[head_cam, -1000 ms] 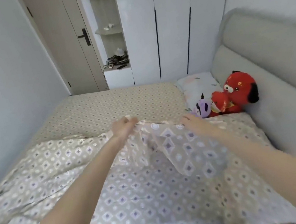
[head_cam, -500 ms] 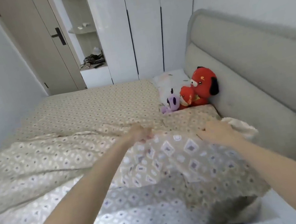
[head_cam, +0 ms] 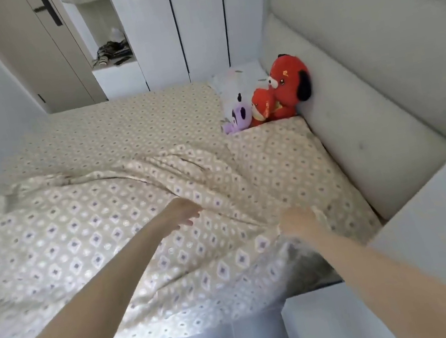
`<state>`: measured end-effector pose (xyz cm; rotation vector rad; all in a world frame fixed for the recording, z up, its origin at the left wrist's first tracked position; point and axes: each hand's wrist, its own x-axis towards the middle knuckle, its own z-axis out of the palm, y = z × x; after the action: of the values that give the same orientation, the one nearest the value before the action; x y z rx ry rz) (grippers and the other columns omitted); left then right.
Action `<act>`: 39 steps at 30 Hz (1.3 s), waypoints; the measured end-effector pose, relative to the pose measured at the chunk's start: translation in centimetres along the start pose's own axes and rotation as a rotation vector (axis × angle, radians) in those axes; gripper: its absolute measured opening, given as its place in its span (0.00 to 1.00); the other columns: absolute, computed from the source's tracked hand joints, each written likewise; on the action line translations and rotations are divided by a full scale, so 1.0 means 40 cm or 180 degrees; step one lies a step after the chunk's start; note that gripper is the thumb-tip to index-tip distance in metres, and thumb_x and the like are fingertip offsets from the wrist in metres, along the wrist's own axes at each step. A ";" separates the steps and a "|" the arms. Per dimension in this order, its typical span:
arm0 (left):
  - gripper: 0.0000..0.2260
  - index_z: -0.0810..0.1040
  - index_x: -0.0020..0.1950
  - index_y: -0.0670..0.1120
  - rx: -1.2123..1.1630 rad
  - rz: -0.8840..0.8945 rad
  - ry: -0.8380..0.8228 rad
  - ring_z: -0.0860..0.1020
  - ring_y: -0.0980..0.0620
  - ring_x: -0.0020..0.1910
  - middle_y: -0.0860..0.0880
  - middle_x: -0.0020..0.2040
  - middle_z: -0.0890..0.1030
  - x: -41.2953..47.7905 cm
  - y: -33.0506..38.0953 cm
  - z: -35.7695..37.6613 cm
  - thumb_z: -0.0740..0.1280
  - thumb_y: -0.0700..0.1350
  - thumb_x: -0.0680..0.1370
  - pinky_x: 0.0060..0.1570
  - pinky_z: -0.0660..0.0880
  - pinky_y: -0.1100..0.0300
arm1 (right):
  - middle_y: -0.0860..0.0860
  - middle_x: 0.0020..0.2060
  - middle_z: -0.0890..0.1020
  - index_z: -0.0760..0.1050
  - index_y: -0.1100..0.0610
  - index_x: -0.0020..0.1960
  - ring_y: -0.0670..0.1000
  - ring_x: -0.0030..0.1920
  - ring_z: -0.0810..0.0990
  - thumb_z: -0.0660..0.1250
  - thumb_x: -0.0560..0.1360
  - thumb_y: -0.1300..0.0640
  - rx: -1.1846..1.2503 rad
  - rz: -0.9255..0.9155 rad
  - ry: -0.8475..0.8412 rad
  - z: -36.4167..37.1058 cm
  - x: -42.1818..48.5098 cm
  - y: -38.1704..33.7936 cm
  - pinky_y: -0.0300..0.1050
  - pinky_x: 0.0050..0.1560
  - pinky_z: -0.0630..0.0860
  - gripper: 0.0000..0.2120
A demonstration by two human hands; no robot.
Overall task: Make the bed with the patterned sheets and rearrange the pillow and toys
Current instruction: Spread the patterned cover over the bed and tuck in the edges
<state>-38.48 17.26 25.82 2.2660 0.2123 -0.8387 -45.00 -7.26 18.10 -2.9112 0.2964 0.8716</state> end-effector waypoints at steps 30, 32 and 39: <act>0.14 0.73 0.65 0.43 0.0013 0.0036 -0.0527 0.76 0.48 0.50 0.47 0.55 0.74 0.436 -0.073 0.127 0.58 0.45 0.81 0.43 0.70 0.59 | 0.53 0.63 0.73 0.66 0.60 0.69 0.56 0.55 0.76 0.54 0.79 0.60 0.2132 0.0771 -0.0523 0.137 0.318 0.028 0.48 0.53 0.74 0.18; 0.15 0.73 0.65 0.42 -0.0091 -0.0060 -0.0461 0.76 0.45 0.56 0.46 0.60 0.73 0.506 -0.055 0.155 0.58 0.42 0.80 0.48 0.70 0.56 | 0.52 0.51 0.74 0.71 0.59 0.61 0.55 0.55 0.76 0.55 0.80 0.59 0.2239 0.0759 -0.0579 0.144 0.390 0.045 0.45 0.50 0.71 0.12; 0.15 0.74 0.64 0.43 -0.0607 -0.0546 -0.0403 0.75 0.48 0.47 0.46 0.52 0.76 0.701 -0.057 0.258 0.61 0.38 0.78 0.41 0.71 0.59 | 0.59 0.49 0.80 0.76 0.64 0.56 0.57 0.48 0.79 0.57 0.77 0.59 0.2291 0.0737 -0.0725 0.197 0.641 0.083 0.48 0.46 0.75 0.14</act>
<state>-22.80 9.73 1.40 2.0303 0.4149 -1.0031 -28.91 -13.49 -2.72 -2.1237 0.7554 0.8792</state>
